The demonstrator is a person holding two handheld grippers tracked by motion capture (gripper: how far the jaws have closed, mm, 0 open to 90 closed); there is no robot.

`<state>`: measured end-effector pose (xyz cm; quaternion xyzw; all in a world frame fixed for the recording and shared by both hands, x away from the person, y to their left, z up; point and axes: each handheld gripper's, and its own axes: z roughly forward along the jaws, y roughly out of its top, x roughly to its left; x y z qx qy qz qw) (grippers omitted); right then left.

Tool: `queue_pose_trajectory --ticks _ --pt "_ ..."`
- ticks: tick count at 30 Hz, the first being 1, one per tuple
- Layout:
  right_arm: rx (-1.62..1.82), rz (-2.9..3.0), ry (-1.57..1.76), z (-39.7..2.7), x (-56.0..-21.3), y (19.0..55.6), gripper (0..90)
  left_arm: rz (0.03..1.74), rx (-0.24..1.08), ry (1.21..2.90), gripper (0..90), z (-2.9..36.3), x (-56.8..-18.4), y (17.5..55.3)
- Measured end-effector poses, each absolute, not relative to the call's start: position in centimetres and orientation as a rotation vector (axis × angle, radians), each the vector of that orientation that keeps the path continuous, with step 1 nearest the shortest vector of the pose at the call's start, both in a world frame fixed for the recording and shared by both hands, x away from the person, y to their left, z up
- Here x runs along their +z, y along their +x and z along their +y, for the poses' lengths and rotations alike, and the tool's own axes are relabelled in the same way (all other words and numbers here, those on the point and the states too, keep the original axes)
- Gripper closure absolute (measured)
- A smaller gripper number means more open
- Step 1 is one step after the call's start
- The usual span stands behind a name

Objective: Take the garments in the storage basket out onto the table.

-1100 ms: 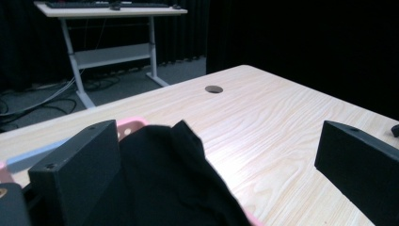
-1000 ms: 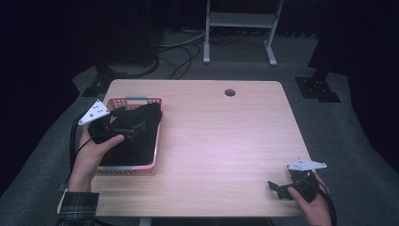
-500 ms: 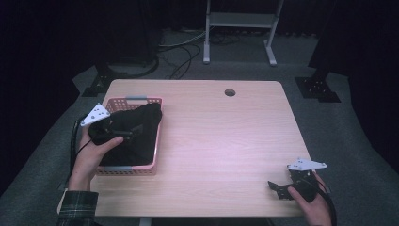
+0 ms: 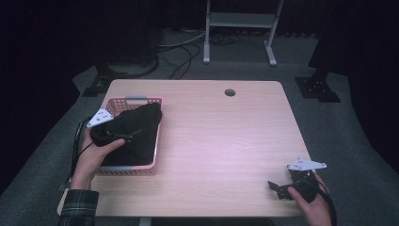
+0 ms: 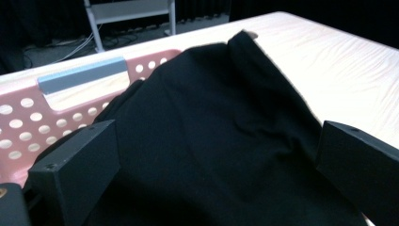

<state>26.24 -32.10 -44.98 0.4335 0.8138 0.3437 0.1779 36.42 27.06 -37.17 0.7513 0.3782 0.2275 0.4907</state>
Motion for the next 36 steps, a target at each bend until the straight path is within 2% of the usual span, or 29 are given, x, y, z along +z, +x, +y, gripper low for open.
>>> queue_pose_trajectory --ticks 23,36 --pt "0.972 2.302 1.226 -32.1 -45.0 26.2 0.0 0.956 0.524 1.931 0.0 27.0 -39.0 38.4" --pt "0.971 2.297 1.232 -32.0 -45.0 26.2 0.0 0.969 0.464 2.012 0.0 26.6 -40.0 39.3"
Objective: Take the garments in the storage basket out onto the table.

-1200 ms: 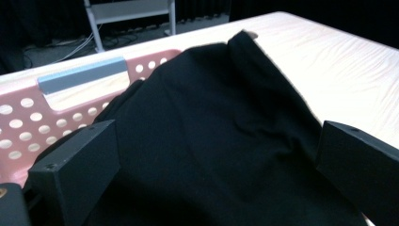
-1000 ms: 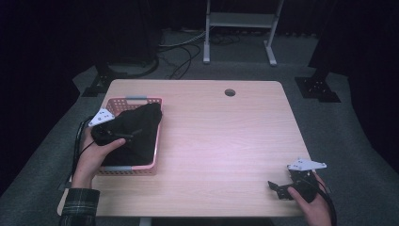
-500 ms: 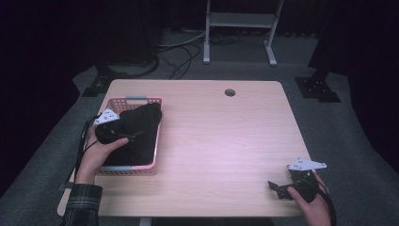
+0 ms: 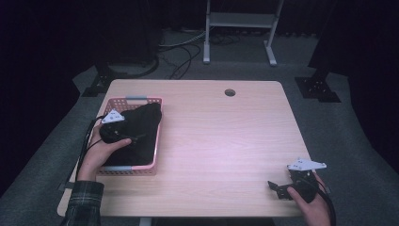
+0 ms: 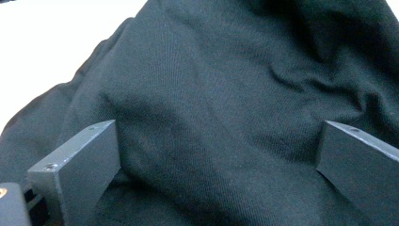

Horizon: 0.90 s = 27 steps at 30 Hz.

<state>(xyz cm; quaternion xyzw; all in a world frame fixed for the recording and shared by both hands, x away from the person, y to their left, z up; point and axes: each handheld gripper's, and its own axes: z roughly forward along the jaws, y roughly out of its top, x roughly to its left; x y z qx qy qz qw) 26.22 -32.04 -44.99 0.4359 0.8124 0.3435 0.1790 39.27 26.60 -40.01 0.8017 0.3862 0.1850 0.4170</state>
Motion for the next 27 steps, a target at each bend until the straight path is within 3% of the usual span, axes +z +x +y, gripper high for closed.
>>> queue_pose_trajectory --ticks 27 --pt "0.972 2.297 1.232 -32.0 -45.0 26.2 0.0 1.03 0.397 2.144 0.0 25.9 -41.5 40.4"
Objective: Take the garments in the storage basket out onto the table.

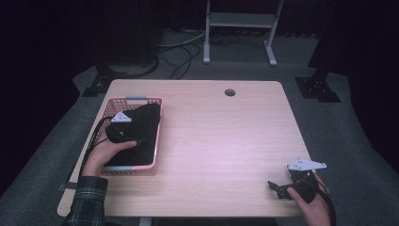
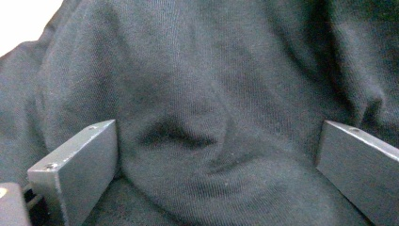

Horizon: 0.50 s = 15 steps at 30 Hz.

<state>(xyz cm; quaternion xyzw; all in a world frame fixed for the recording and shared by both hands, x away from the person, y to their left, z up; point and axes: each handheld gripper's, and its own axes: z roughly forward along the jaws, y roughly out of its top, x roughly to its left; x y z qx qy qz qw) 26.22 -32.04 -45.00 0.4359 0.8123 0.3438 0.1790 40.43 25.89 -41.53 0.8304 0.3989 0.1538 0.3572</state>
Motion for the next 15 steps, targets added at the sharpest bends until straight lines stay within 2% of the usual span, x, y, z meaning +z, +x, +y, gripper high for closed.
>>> queue_pose_trajectory --ticks 15 --pt "0.972 2.297 1.232 -32.04 -45.0 26.22 0.0 1.059 0.396 2.183 0.0 25.59 -41.98 40.77"
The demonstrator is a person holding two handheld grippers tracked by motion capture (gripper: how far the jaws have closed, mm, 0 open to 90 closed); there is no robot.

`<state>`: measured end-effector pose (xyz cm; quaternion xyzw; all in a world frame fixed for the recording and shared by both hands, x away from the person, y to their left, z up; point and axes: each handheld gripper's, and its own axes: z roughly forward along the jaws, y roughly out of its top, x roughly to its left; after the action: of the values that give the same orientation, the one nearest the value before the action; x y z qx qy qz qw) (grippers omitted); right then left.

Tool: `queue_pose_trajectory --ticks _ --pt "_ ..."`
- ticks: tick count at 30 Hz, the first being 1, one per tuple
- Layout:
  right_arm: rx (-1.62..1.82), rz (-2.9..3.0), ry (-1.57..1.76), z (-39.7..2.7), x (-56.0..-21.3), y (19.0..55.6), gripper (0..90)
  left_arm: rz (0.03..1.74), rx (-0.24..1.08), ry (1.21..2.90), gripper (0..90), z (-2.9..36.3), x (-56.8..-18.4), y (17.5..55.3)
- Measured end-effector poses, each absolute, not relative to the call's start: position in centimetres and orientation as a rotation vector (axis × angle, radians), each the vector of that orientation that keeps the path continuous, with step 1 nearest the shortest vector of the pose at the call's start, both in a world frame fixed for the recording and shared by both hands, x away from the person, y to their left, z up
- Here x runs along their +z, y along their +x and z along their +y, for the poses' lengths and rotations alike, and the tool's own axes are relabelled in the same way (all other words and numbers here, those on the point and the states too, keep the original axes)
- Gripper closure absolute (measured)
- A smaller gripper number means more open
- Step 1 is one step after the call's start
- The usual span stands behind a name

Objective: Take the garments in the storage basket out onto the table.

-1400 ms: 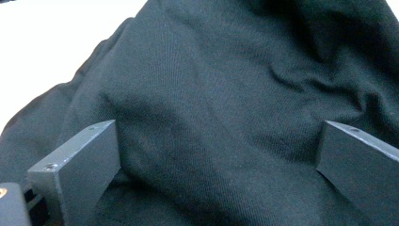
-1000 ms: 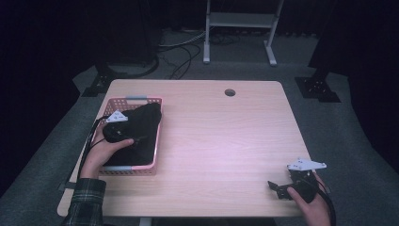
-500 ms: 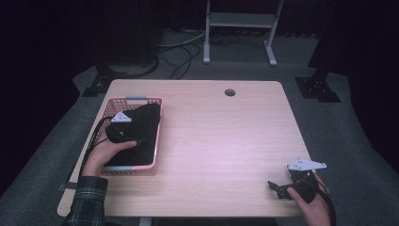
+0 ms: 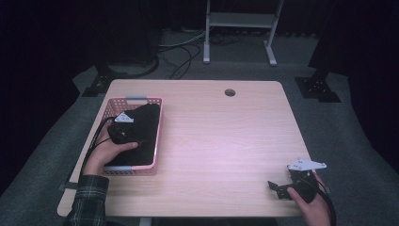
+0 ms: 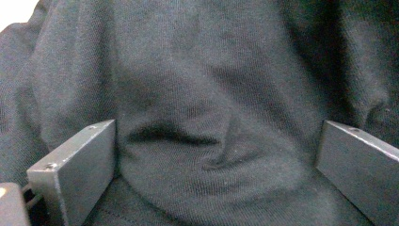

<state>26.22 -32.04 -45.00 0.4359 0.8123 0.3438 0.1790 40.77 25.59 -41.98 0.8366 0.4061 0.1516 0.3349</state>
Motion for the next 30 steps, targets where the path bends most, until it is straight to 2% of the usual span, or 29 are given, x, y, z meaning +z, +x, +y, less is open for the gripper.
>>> queue_pose_trajectory --ticks 4,8,11,17,24,30 --pt "0.971 2.297 1.232 -32.0 -45.0 26.2 0.0 1.057 0.407 2.221 1.0 25.4 -42.1 40.9" --pt "0.972 2.297 1.232 -32.0 -45.0 26.2 0.0 1.052 0.416 2.232 7.2 25.6 -42.0 40.9" --pt "0.972 2.297 1.232 -32.0 -45.0 26.2 0.0 1.055 0.434 2.231 15.9 25.8 -41.9 40.8" --pt "0.971 2.297 1.233 -32.0 -45.0 26.2 0.0 1.063 0.472 2.206 39.2 26.2 -41.7 40.4" --pt "0.972 2.297 1.232 -32.0 -45.0 26.2 0.0 1.08 0.499 2.191 54.3 26.3 -41.4 40.2" --pt "0.971 2.297 1.232 -32.0 -45.0 26.2 0.0 1.084 0.485 2.161 59.4 26.5 -41.3 40.0"
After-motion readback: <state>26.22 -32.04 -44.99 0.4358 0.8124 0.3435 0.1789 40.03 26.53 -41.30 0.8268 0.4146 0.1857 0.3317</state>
